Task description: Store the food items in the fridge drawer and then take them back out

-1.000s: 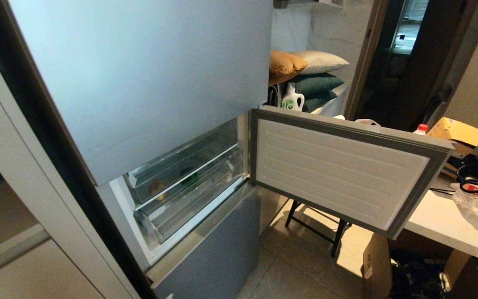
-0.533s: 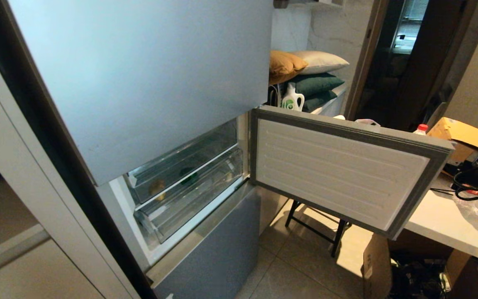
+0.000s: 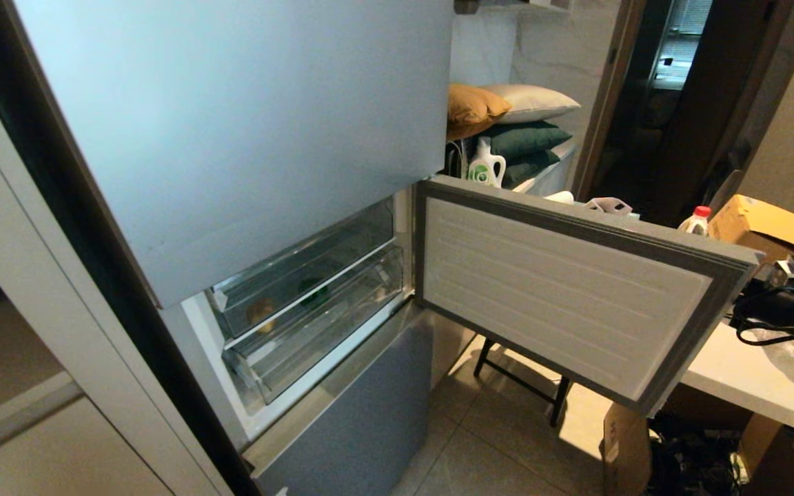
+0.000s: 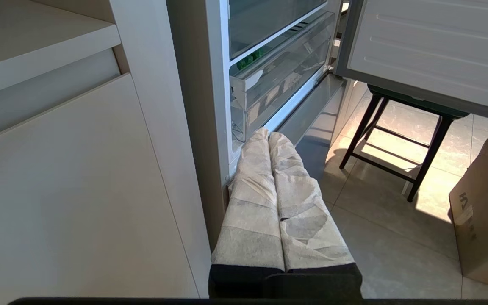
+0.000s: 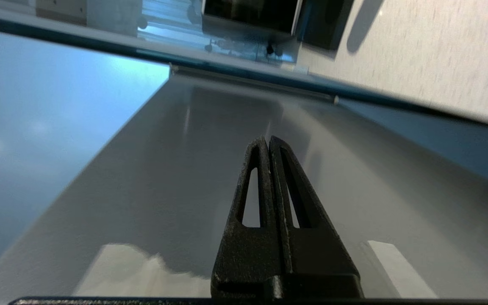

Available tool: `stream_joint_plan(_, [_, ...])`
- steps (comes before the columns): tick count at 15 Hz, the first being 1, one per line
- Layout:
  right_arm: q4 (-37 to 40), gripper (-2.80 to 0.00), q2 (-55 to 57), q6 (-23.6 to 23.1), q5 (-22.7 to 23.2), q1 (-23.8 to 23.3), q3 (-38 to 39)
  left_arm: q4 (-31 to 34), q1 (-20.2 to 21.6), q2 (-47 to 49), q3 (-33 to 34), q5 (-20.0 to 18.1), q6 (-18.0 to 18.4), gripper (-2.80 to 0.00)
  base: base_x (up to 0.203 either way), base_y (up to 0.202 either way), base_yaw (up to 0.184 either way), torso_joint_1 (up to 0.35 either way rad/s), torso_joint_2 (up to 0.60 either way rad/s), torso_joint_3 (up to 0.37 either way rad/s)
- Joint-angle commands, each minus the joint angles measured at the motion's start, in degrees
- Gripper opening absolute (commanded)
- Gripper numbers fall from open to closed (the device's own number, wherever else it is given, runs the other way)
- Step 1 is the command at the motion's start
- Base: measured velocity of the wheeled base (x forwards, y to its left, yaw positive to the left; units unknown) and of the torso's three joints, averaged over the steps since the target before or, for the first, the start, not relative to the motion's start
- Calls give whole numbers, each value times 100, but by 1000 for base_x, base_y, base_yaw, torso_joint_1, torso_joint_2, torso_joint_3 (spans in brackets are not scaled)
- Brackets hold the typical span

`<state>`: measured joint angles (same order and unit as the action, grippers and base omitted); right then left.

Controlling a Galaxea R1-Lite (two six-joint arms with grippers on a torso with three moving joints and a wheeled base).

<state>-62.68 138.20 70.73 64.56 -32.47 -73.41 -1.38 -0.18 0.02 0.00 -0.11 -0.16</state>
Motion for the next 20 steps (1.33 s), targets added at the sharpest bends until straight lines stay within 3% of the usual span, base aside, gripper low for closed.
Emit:
stream_joint_plan(1, [-277, -280, -295, 38, 42, 47, 554, -3, 1, -2, 62, -1, -2, -280, 0, 0, 0, 0, 0, 0])
stream_joint_plan(5, [-1629, -280, -886, 26, 48, 59, 1879, -3, 1, -2, 62, -1, -2, -280, 0, 0, 0, 0, 0, 0])
stream_joint_plan(8, [-2434, -280, -1269, 9, 48, 15, 2412, -3, 1, 1, 62, -6, -2, -280, 0, 0, 0, 0, 0, 0])
stream_joint_plan(12, [-2498, -280, -1926, -20, 56, 9, 3065, -3, 1, -2, 62, -6, -2, -280, 0, 0, 0, 0, 0, 0])
stream_joint_plan(17, [-2498, -280, -2700, 67, 57, 96, 3356, -3, 1, 6, 62, 0, -2, -280, 0, 0, 0, 0, 0, 0])
stream_joint_plan(20, [-2498, -280, -2448, 918, 51, 272, 3169, -3, 1, -2, 62, -5, -2, -280, 0, 0, 0, 0, 0, 0])
